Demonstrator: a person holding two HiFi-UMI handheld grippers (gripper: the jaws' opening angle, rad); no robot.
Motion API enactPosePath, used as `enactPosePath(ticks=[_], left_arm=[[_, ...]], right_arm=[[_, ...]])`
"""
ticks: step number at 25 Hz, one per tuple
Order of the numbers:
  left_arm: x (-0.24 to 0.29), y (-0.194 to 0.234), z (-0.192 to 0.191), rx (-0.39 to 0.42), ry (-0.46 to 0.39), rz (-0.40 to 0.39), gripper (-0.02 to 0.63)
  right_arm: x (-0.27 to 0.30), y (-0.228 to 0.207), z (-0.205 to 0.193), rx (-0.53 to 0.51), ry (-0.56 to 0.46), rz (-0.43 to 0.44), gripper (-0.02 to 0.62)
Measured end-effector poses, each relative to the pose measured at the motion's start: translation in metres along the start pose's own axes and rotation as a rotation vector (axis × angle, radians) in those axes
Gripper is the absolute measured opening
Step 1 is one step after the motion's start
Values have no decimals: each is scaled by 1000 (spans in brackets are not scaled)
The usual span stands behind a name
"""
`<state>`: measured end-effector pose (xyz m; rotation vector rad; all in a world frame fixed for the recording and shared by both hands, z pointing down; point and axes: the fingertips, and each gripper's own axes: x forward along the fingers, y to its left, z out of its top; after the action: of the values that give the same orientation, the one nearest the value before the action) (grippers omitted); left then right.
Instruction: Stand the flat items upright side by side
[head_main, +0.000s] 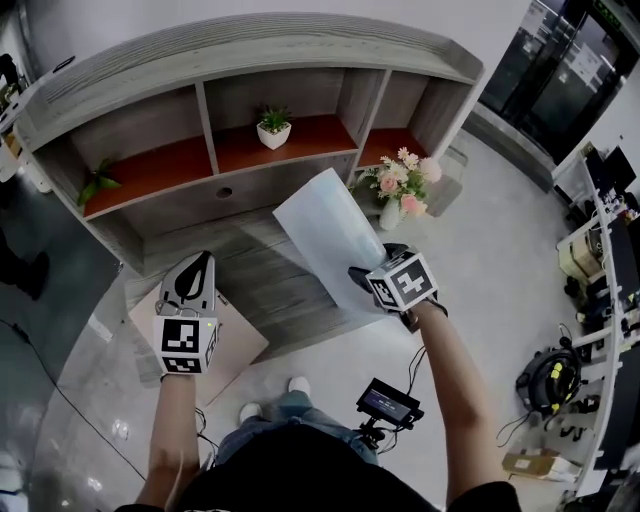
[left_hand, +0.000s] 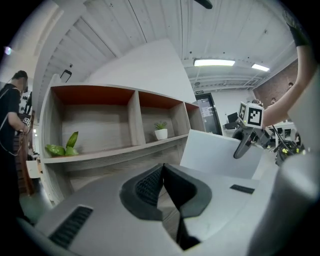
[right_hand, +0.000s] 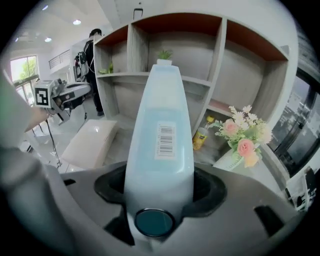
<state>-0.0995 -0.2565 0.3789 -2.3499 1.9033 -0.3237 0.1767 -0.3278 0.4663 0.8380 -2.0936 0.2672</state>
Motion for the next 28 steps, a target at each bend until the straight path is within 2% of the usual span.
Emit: enactPosePath(ticks=[8, 12, 15, 21, 28], left_arm=[[8, -11, 0, 16, -5, -40, 11], [6, -15, -1, 26, -5, -59, 11], [3, -13, -2, 19, -3, -57, 11], [0, -16, -4, 24, -5, -70, 11], [-1, -12, -3, 24, -11, -65, 11]], right_arm=[[2, 4, -3, 116, -366, -158, 295], [5, 2, -9, 218, -438, -203, 296], [6, 5, -12, 235, -411, -216, 301], [5, 7, -32, 275, -282, -225, 311], [10, 20, -59, 324, -70, -153, 318]])
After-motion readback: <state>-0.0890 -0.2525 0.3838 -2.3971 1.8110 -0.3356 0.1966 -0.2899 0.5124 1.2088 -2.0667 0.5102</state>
